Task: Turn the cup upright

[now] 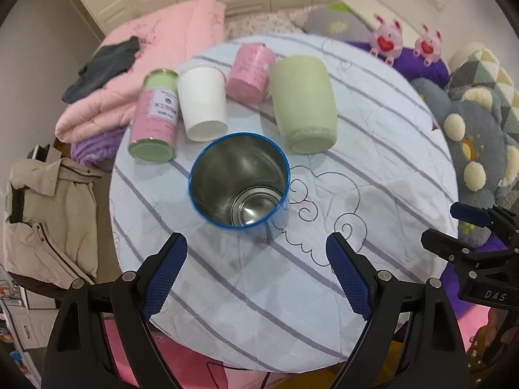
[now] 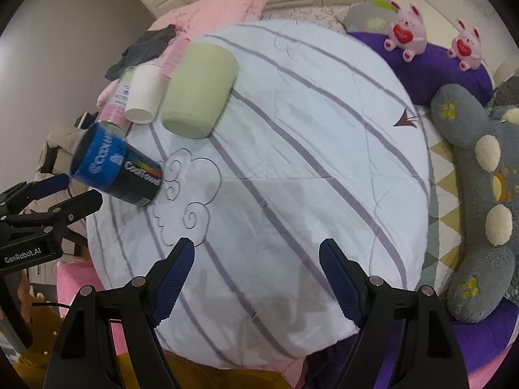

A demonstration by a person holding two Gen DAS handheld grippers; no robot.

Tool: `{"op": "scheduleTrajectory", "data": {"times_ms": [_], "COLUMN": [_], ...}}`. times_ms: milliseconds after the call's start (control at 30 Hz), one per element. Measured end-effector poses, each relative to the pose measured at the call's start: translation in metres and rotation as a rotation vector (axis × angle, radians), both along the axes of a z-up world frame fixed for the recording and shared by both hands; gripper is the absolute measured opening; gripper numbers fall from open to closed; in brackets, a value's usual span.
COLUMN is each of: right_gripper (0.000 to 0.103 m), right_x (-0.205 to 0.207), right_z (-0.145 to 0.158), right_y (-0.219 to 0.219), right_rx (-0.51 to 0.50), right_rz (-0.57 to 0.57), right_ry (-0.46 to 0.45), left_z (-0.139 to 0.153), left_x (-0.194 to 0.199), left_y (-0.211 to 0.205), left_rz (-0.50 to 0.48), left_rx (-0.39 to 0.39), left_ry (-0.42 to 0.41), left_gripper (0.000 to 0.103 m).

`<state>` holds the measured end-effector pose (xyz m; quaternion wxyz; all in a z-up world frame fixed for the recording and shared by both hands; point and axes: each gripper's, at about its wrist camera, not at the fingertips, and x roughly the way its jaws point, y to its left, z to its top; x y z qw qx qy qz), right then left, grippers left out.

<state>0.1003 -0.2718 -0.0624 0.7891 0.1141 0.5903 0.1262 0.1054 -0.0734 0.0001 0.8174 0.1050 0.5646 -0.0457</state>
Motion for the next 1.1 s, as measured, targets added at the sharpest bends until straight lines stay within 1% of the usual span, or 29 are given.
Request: {"op": "scheduleTrajectory", "data": {"times_ms": [233,333,367,467,567,633,767,833,1000,1100], "right_gripper": [0.081,0.081,0.081,0.081,0.081,0.081,0.081,0.081,0.081,0.081], "right_x": [-0.028,-0.040,-0.043,-0.055,-0.066,-0.073,-0.085,-0.091,-0.100,-0.106], "right_z": [0.026,0.033,0.034,0.040,0.043,0.044,0.049,0.052,0.052,0.050], "right_y": [0.014,0.018,0.021,0.027,0.032,0.033,0.036,0.037,0.043,0.048], "right_rx": [-0.004,-0.009,-0.009,-0.008,-0.030,-0.029,-0.033,-0.045,-0.078,-0.076], "right_rz": [-0.022,-0.038,-0.041,-0.048,-0.065,-0.081,-0.104,-0.121,-0.138,-0.139], "right_ry": [-0.114,-0.166,-0.181,-0.250,-0.300,-0.339,-0.423,-0.461,-0.505,-0.523], "left_z": [0.016,0.018,0.019,0.023,0.029,0.030,0.027,0.024,0.019,0.016], "left_x": [-0.035,-0.048,-0.052,-0.068,-0.085,-0.093,-0.100,-0.104,-0.111,-0.115], "left_y": [0.009,0.012,0.013,0.017,0.020,0.025,0.034,0.039,0.048,0.049], "left_rz": [-0.003,0.012,0.014,0.020,0.046,0.057,0.083,0.103,0.120,0.123], "left_rx": [-0.057,-0.054,-0.064,-0.113,-0.109,-0.135,-0.156,-0.146,-0.176,-0.169], "left_ry": [-0.148,-0.222,-0.240,-0.340,-0.460,-0.512,-0.549,-0.574,-0.629,-0.660], "left_gripper": [0.089,0.089,0.089,0.089,0.089,0.089,0.089,0.089,0.089,0.089]}}
